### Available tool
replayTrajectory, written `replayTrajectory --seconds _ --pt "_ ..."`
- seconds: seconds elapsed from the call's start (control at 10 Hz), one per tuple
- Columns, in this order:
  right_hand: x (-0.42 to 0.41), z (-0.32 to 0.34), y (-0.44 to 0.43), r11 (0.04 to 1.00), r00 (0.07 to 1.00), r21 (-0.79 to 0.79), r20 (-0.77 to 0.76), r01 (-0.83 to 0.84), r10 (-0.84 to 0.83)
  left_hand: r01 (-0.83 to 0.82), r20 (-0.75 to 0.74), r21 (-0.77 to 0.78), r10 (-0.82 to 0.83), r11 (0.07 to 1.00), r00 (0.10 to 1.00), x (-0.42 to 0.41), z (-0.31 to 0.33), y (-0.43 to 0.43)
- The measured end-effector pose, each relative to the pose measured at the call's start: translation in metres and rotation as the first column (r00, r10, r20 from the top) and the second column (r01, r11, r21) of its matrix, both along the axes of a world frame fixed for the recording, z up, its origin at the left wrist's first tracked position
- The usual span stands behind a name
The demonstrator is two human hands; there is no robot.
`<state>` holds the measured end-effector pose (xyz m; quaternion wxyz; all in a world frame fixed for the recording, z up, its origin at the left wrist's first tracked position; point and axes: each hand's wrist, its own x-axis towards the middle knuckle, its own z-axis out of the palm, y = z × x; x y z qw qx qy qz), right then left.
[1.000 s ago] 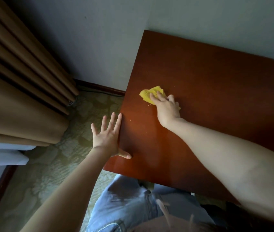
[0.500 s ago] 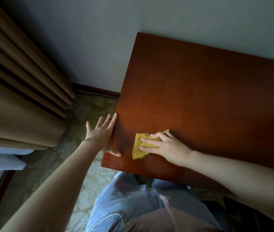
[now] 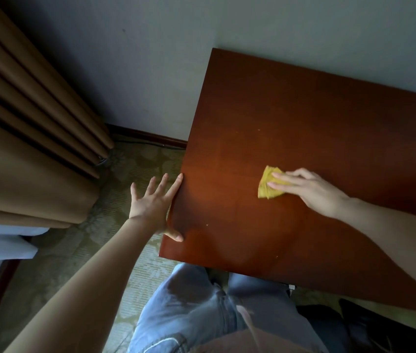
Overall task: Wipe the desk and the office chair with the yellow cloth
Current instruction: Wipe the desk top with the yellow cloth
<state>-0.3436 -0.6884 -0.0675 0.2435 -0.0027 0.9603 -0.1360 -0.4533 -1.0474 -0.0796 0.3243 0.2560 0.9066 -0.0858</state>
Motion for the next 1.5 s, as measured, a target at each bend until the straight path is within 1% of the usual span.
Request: replayTrajectory --seconds 0.1,0.2,0.3,0.4,0.5,0.6,0.7,0.8,0.9,1.0,1.1,1.2,1.3,1.4,1.5 --pt "-0.04 -0.008 -0.026 0.996 0.995 0.087 -0.101 0.025 -0.016 0.0 -0.014 0.017 0.0 1.0 1.0 0.0 -0.001 -0.001" --pt "-0.071 -0.009 -0.072 0.978 0.973 0.12 -0.177 0.172 -0.15 0.006 -0.019 0.025 -0.005 1.0 1.0 0.001 -0.002 -0.003" --pt "-0.083 -0.017 -0.107 0.944 0.94 0.124 -0.197 0.305 -0.277 0.005 -0.018 0.033 -0.005 0.999 1.0 0.003 -0.001 -0.005" --pt "-0.079 -0.022 -0.133 0.95 0.937 0.091 -0.215 0.299 -0.274 0.012 -0.012 0.034 -0.012 0.999 1.0 0.004 0.002 -0.006" --pt "-0.062 -0.027 -0.152 0.972 0.945 0.068 -0.259 0.224 -0.2 0.031 -0.004 0.02 -0.031 0.999 1.0 0.003 0.004 -0.004" --pt "-0.037 -0.031 -0.163 0.994 0.947 0.072 -0.316 0.079 -0.052 0.091 -0.026 0.014 -0.091 0.996 0.996 0.0 0.009 0.002" --pt "-0.011 -0.03 -0.163 0.993 0.914 0.044 -0.387 -0.109 0.118 0.122 -0.045 0.049 -0.12 0.991 0.992 -0.007 0.014 0.011" --pt "0.012 -0.032 -0.15 0.952 0.854 0.081 -0.425 -0.294 0.3 0.138 -0.076 0.071 -0.133 0.988 0.988 -0.017 0.017 0.021" --pt "0.027 -0.03 -0.125 0.885 0.787 0.14 -0.411 -0.445 0.461 0.175 -0.047 0.076 -0.172 0.982 0.984 -0.023 0.016 0.028" --pt "0.03 -0.025 -0.091 0.836 0.747 0.175 -0.381 -0.521 0.545 0.195 -0.039 0.04 -0.193 0.98 0.98 -0.027 0.014 0.035" --pt "0.023 -0.024 -0.055 0.872 0.785 0.161 -0.384 -0.462 0.486 0.176 -0.03 0.023 -0.175 0.984 0.984 -0.031 0.012 0.042" --pt "0.004 -0.023 -0.018 0.938 0.875 0.105 -0.339 -0.329 0.345 0.181 -0.039 0.013 -0.181 0.983 0.983 -0.034 0.01 0.044" --pt "-0.025 -0.019 0.01 0.969 0.933 0.078 -0.261 -0.235 0.247 0.186 -0.042 0.02 -0.185 0.982 0.982 -0.033 0.007 0.045" --pt "-0.061 -0.02 0.024 0.994 0.958 0.041 -0.263 -0.102 0.109 0.179 -0.052 0.032 -0.177 0.983 0.983 -0.034 0.005 0.044" --pt "-0.101 -0.02 0.026 0.995 0.963 0.039 -0.259 0.089 -0.076 0.177 -0.046 0.04 -0.175 0.983 0.983 -0.036 0.004 0.042"
